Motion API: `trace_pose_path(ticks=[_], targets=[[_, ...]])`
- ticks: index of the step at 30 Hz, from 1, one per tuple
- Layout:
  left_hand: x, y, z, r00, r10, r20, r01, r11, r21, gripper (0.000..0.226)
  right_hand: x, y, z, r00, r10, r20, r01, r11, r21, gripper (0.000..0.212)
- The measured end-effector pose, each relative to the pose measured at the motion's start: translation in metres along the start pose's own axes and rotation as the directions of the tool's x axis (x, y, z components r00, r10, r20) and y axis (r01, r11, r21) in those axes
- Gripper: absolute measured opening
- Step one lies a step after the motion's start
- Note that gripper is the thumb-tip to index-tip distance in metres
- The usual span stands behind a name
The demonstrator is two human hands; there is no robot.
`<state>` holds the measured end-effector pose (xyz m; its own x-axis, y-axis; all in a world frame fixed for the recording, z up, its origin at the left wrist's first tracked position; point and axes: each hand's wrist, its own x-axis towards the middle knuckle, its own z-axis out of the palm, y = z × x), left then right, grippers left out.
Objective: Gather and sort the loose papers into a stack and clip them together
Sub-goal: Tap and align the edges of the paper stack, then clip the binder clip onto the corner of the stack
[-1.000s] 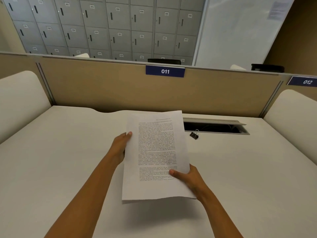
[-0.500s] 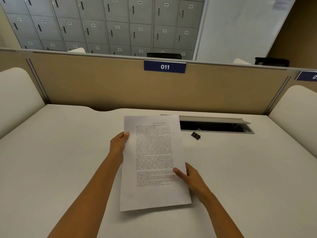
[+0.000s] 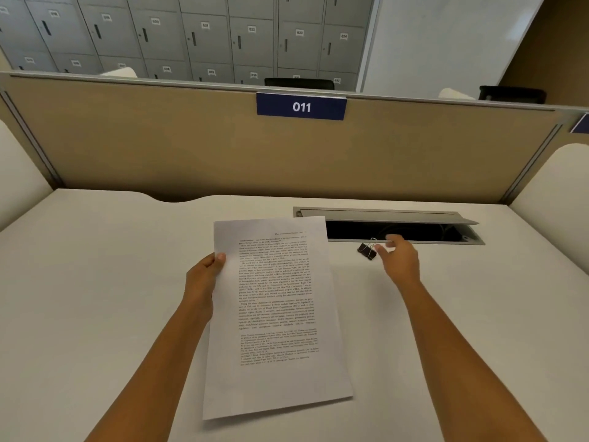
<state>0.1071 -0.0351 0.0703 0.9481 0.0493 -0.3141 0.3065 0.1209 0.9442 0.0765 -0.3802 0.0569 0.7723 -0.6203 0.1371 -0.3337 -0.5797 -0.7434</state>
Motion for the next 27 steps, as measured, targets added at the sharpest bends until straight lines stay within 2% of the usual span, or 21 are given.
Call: trace_pose_path(ticks=[3,8,13,18,22,24,25,27], targets=[[0.006,-0.004,0.001,1.0,-0.008,0.014,0.009,1.0,0.0,0.024,0.026,0.004,0.003,0.994,0.037,0.105,-0.021,0.99,-0.142,0.05],[0.014,-0.01,0.001,0.999,-0.021,0.024,0.02,1.0,0.022,0.028,0.045,-0.001,0.01,0.974,0.084,0.209,-0.04,0.977,-0.207,0.043],[0.018,-0.014,0.0,0.999,-0.038,0.013,0.038,0.998,0.041,0.022,0.053,-0.005,0.014,0.981,0.092,0.173,-0.076,0.992,-0.097,0.023],[0.014,-0.017,0.0,1.0,-0.03,0.008,0.03,0.998,0.051,0.021,0.046,-0.005,0.009,0.976,0.114,0.186,-0.126,0.99,0.054,0.015],[0.003,-0.019,-0.001,1.0,-0.025,0.0,0.025,0.997,0.067,0.026,0.032,-0.008,0.0,0.943,0.206,0.261,-0.234,0.969,0.083,0.018],[-0.003,-0.021,-0.001,1.0,-0.027,0.001,0.027,0.997,0.07,0.024,0.025,-0.009,-0.004,0.929,0.234,0.287,-0.264,0.962,0.07,0.012],[-0.008,-0.022,-0.002,1.0,-0.027,0.006,0.027,0.997,0.071,0.023,0.021,-0.01,-0.007,0.927,0.236,0.291,-0.268,0.961,0.074,0.006],[-0.017,-0.025,-0.003,0.999,-0.029,0.015,0.028,0.996,0.081,0.021,0.011,-0.012,-0.015,0.935,0.21,0.286,-0.242,0.967,0.081,0.012]])
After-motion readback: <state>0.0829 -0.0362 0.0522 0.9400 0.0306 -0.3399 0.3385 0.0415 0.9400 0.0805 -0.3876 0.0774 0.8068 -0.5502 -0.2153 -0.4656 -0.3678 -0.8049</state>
